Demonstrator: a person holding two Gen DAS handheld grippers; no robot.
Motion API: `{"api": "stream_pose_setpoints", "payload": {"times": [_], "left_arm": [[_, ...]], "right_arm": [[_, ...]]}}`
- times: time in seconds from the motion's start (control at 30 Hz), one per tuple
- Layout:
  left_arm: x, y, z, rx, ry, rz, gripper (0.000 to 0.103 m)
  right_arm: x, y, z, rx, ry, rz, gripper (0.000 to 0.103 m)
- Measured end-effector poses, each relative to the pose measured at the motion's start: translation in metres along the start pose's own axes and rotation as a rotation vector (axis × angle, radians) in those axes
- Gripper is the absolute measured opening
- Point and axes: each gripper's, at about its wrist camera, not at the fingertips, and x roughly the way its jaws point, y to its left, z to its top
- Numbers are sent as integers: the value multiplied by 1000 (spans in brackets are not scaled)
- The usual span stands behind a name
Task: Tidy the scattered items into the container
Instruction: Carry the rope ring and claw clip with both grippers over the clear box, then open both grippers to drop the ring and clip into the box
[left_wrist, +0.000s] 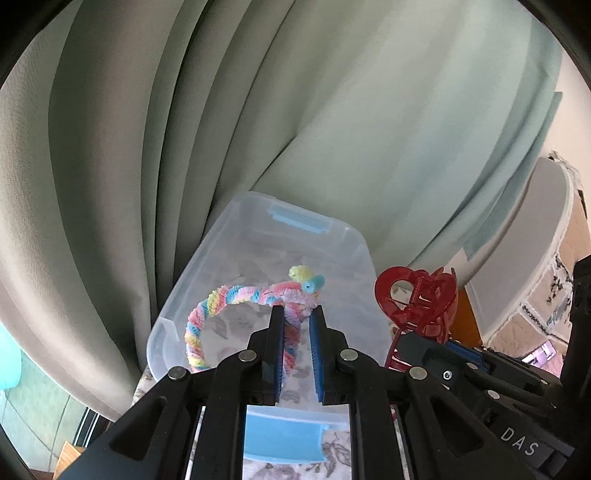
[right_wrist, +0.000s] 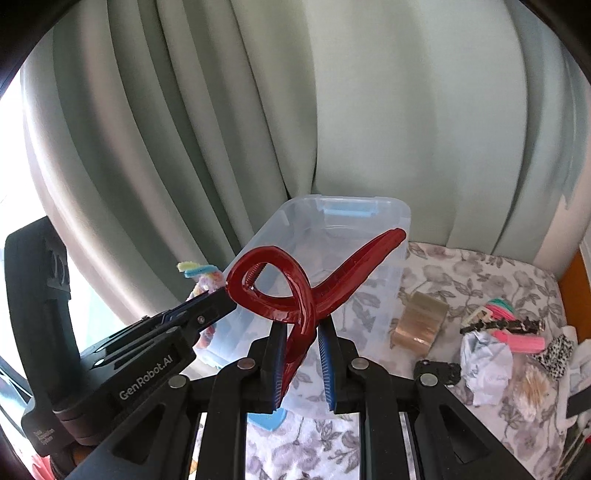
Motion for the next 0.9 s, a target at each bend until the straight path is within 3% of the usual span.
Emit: {"api": "stream_pose_setpoints", "payload": {"times": [0.1,0.2,0.27,0.4,0.73,0.9], "left_arm": [[5,4,2,-11,13,1,14],[11,8,1,-28,38,5,32],[13,10,0,-42,48,2,49],[18,16,-3,-67,70,9,56],[24,17,-7,-83,90,12,72],[21,12,-11,-83,99,6,74]], "right_arm": [[11,2,2,-25,26,4,20],[19,3,1,-51,57,-12,20],[20,2,-1,-49,69,-13,25],[19,-3,-1,-42,70,-16,41],[12,-14,-5,1,70,-2,52],[6,-19,-9,15,71,-5,56]]}}
